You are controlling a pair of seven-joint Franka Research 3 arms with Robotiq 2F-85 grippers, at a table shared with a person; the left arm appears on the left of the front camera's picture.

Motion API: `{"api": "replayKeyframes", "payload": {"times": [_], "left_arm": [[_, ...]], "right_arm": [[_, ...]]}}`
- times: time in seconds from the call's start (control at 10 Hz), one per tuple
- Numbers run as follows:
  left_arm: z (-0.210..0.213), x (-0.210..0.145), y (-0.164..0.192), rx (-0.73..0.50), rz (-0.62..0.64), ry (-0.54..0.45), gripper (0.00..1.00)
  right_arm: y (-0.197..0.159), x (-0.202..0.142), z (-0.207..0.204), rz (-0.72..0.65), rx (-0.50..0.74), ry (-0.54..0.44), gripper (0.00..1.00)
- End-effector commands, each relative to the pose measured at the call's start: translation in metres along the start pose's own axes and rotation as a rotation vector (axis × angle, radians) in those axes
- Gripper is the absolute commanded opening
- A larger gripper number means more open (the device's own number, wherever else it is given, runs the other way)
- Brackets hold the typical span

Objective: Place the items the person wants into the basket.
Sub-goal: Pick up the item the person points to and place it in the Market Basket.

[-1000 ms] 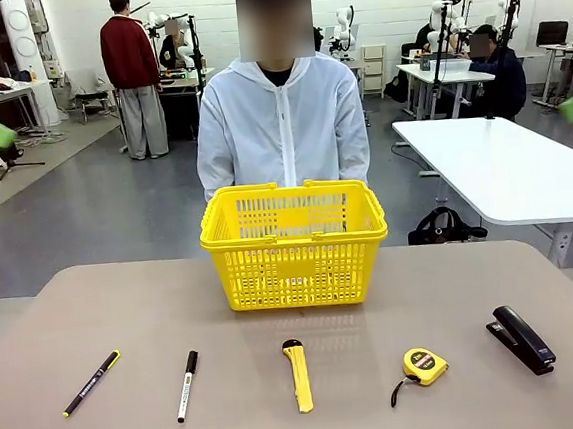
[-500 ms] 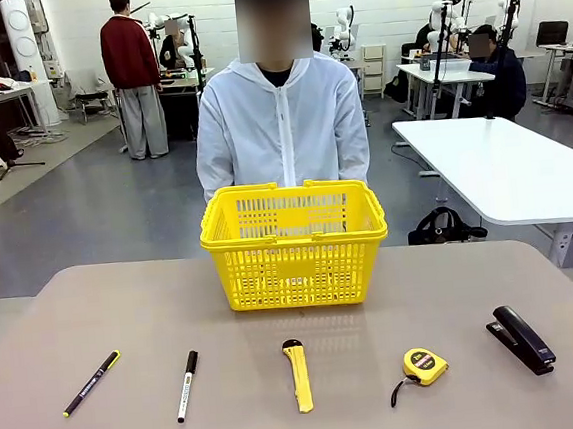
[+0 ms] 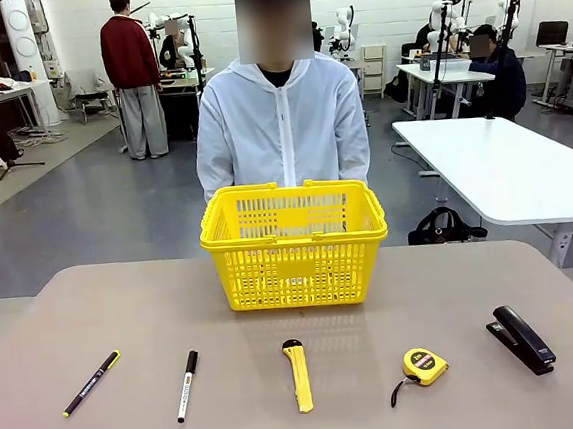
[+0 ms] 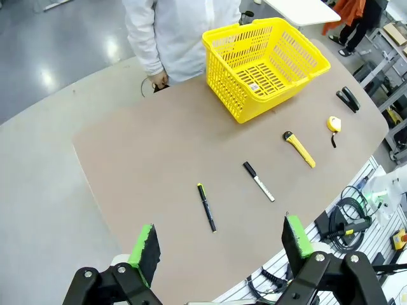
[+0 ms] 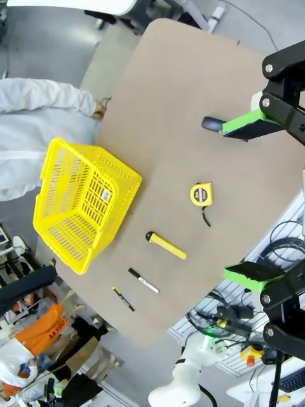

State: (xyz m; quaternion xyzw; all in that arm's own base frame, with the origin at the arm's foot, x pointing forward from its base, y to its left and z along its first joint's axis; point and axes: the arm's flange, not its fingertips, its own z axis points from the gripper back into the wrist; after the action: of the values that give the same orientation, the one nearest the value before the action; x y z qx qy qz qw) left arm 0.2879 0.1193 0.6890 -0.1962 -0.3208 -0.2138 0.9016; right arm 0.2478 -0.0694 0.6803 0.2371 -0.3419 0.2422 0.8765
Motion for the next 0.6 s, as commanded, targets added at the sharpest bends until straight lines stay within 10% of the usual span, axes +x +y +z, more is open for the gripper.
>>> {"api": "replayKeyframes", "payload": {"times": [0.0,0.5], "left_arm": [[0.0021,0.0008,0.0013,-0.016,-0.013,0.0,1.0],[0.0021,0.0008,0.0013,-0.016,-0.013,0.0,1.0]], "right_arm": [[-0.0001,-0.0013,-0.0012,0.011,0.017,-0.004,1.0],[-0.0001,-0.0013,-0.0012,0.011,0.017,-0.004,1.0]]}}
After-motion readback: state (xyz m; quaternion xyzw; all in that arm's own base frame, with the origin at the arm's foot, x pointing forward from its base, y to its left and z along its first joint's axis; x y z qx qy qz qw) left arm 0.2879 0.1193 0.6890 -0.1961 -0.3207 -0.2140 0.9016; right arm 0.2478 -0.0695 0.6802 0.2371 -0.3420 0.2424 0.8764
